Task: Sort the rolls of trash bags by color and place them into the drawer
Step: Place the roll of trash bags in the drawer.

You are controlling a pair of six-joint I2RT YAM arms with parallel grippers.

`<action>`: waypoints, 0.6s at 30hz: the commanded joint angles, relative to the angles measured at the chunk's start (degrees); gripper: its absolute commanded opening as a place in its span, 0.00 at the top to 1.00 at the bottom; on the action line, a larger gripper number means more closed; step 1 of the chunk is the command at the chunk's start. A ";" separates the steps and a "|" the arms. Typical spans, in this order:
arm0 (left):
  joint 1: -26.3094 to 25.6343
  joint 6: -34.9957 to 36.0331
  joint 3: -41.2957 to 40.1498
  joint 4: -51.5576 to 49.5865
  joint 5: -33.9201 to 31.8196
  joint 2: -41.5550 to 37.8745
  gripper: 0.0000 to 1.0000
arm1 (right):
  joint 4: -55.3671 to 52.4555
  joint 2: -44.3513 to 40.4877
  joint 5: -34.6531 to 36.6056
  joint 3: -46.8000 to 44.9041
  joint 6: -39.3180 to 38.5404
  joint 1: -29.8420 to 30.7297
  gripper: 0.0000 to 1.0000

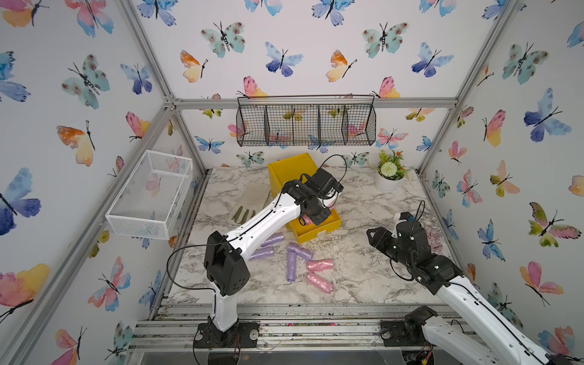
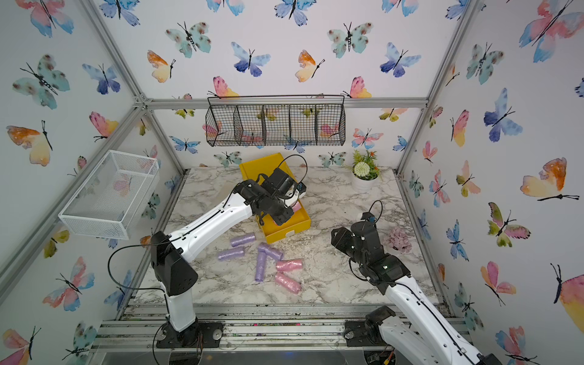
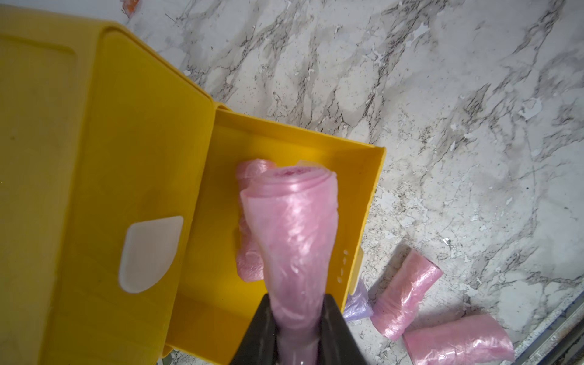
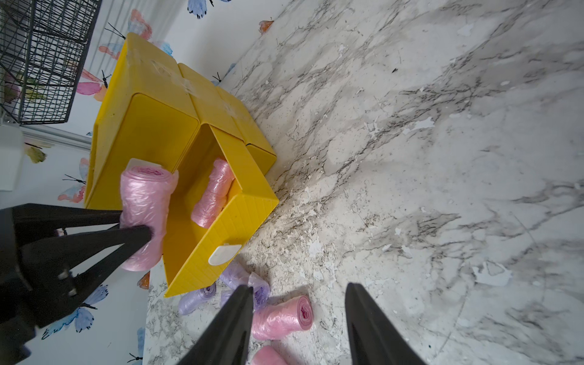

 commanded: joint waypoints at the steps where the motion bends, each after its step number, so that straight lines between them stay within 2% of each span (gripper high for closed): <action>1: -0.10 1.35 2.27 -1.98 -2.62 2.72 0.76 | -2.22 -0.62 1.69 -0.73 -1.31 -0.26 0.48; 9: 0.38 0.72 5.63 -4.03 -3.04 8.67 0.76 | -2.60 -1.15 2.20 -1.25 -1.66 -0.26 0.47; 18: 0.57 0.28 6.99 -5.26 -2.09 11.30 0.75 | -2.39 -0.88 2.18 -1.34 -1.84 -0.35 0.47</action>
